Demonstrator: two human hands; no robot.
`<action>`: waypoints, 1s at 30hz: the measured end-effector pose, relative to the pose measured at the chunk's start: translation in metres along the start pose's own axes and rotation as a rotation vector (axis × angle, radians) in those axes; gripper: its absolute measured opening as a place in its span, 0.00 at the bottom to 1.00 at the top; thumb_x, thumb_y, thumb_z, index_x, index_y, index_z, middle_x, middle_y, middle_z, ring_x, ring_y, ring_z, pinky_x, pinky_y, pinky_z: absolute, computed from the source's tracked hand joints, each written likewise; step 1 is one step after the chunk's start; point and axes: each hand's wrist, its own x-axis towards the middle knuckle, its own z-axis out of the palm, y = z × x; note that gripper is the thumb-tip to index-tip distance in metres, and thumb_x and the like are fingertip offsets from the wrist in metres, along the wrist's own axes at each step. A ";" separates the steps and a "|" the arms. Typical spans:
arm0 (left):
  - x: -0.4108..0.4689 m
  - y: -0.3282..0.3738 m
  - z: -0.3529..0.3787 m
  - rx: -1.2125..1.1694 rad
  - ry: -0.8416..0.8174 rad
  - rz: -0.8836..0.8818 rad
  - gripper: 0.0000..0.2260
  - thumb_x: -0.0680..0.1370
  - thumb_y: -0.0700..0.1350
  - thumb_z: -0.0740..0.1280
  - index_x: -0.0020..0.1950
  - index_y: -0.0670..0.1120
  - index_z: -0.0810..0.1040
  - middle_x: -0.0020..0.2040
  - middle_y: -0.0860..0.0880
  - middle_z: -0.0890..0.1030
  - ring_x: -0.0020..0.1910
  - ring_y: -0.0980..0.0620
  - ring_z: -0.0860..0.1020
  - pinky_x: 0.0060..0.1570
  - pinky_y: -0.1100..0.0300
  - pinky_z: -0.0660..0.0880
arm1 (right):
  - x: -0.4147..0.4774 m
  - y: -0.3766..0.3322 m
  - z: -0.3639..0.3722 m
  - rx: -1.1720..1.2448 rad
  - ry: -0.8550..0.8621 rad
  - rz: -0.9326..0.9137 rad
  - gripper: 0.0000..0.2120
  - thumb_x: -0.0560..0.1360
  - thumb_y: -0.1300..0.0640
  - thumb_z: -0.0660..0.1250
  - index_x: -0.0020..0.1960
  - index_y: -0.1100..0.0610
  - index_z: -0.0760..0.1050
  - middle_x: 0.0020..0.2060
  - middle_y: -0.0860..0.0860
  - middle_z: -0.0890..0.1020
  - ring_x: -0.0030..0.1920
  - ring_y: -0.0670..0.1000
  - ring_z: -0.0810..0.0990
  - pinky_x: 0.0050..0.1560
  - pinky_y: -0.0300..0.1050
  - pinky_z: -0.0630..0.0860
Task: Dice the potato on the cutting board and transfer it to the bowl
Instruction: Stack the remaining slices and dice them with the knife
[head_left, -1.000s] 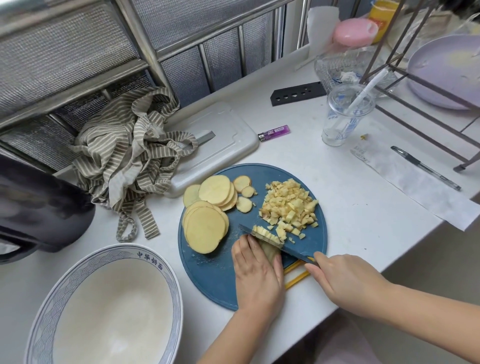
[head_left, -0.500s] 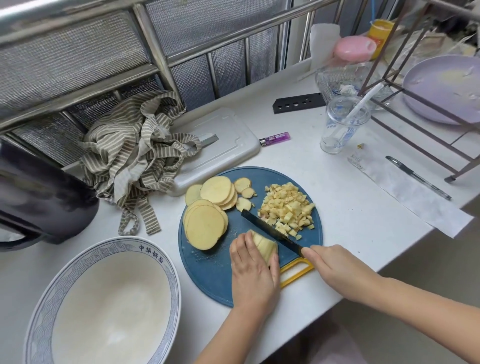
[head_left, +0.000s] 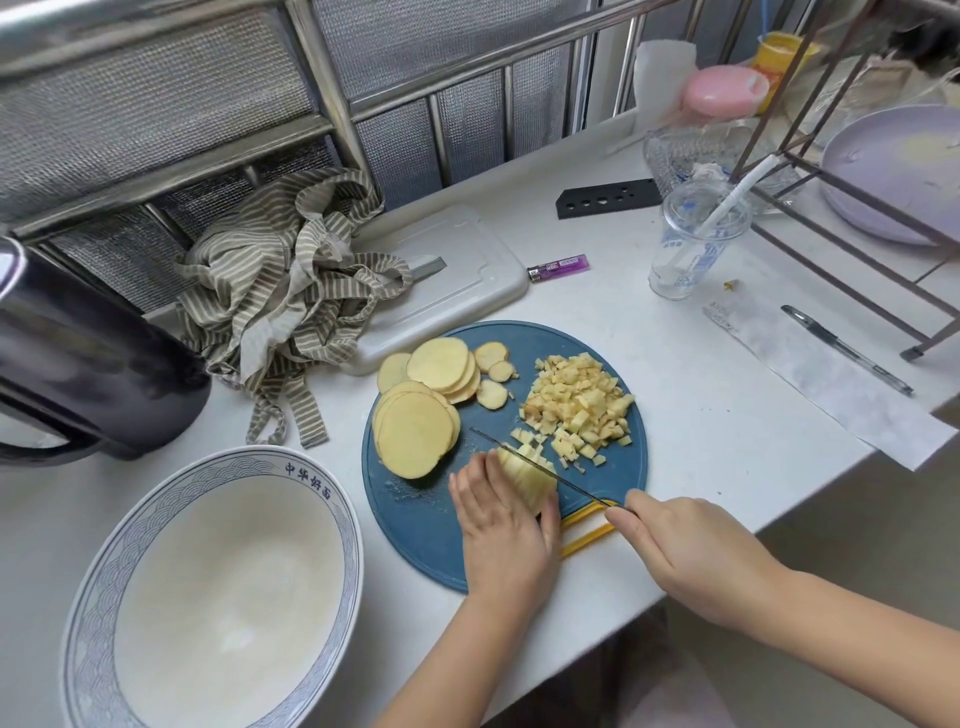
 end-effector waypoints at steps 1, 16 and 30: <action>0.000 0.000 0.001 0.000 -0.012 -0.011 0.31 0.77 0.58 0.57 0.66 0.32 0.68 0.62 0.36 0.69 0.63 0.36 0.67 0.69 0.45 0.57 | 0.000 0.000 0.001 -0.021 0.001 -0.002 0.18 0.73 0.37 0.34 0.36 0.47 0.53 0.29 0.45 0.65 0.31 0.49 0.65 0.37 0.45 0.62; 0.001 0.000 0.004 -0.021 0.011 -0.034 0.29 0.78 0.58 0.54 0.66 0.35 0.65 0.62 0.38 0.68 0.63 0.39 0.66 0.60 0.43 0.73 | 0.010 0.006 0.004 0.076 -0.035 0.026 0.20 0.76 0.37 0.37 0.36 0.47 0.56 0.30 0.46 0.67 0.30 0.47 0.66 0.36 0.45 0.64; 0.000 0.000 0.003 -0.028 -0.026 -0.024 0.28 0.78 0.57 0.54 0.66 0.35 0.65 0.61 0.38 0.68 0.61 0.39 0.66 0.58 0.45 0.75 | 0.022 0.012 -0.002 0.118 -0.106 0.067 0.23 0.82 0.42 0.45 0.40 0.54 0.69 0.36 0.50 0.75 0.39 0.50 0.75 0.45 0.46 0.71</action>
